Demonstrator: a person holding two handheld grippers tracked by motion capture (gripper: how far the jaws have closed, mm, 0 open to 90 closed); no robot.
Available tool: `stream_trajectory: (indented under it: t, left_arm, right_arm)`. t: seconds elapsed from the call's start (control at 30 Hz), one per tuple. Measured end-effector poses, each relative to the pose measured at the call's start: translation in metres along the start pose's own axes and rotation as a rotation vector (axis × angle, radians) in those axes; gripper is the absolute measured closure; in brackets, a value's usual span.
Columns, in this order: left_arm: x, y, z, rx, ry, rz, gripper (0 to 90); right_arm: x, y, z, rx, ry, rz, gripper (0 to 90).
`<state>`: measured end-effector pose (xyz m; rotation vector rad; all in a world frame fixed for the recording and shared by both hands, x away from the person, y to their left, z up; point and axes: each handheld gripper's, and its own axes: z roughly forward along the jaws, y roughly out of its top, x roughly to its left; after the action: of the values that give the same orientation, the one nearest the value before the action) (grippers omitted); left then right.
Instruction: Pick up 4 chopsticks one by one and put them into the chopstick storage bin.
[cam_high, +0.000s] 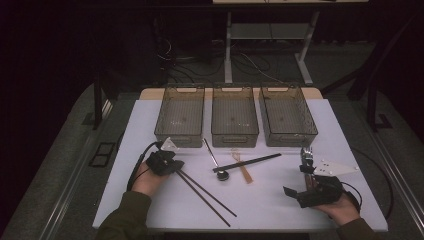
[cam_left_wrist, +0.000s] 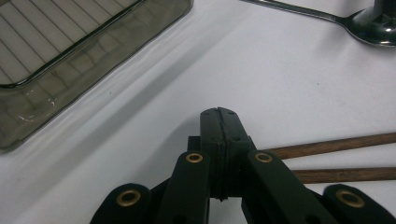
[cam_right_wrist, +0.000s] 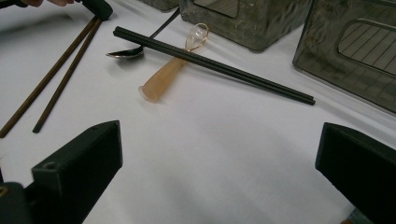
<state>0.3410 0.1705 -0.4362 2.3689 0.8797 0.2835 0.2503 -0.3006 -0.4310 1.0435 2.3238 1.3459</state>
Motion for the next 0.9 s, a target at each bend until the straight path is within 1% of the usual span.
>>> stream_trajectory:
  t: [0.27,0.4,0.43,0.5,0.57,0.6,0.63,0.7,0.87,0.9]
  left_arm:
    - [0.001,-0.005,-0.005,0.018,0.0,-0.007,90.0]
    - [0.001,-0.007,-0.007,0.017,0.0,-0.014,90.0]
    - [0.002,-0.008,-0.008,0.019,0.001,-0.008,90.0]
    - [0.001,-0.009,-0.01,0.03,0.004,-0.008,90.0]
    - [0.001,-0.01,-0.011,0.032,0.005,-0.007,90.0]
    - [0.0,-0.011,-0.012,0.031,0.006,-0.012,90.0]
    - [0.001,-0.012,-0.013,0.036,0.007,-0.003,90.0]
    - [0.0,-0.014,-0.014,0.028,0.005,-0.017,90.0]
    - [0.001,-0.015,-0.016,0.041,0.008,-0.01,90.0]
    - [0.0,-0.015,-0.016,0.036,0.008,-0.017,90.0]
  right_arm:
    - [0.0,0.0,0.0,-0.002,-0.002,-0.002,0.4]
    - [0.0,0.0,0.0,-0.002,-0.002,-0.003,0.4]
    - [0.0,0.0,0.0,-0.002,-0.003,-0.003,0.4]
    - [0.0,0.0,-0.001,-0.002,-0.003,-0.002,0.4]
    - [0.0,0.0,-0.001,-0.002,-0.003,-0.002,0.4]
    - [0.0,0.0,-0.001,-0.002,-0.004,-0.002,0.4]
    - [0.0,0.0,-0.001,-0.002,-0.003,-0.002,0.4]
    - [0.0,0.0,-0.001,-0.002,-0.005,-0.002,0.4]
    - [0.0,0.0,-0.001,-0.001,-0.004,-0.002,0.4]
    - [0.0,0.0,-0.001,-0.002,-0.004,-0.002,0.4]
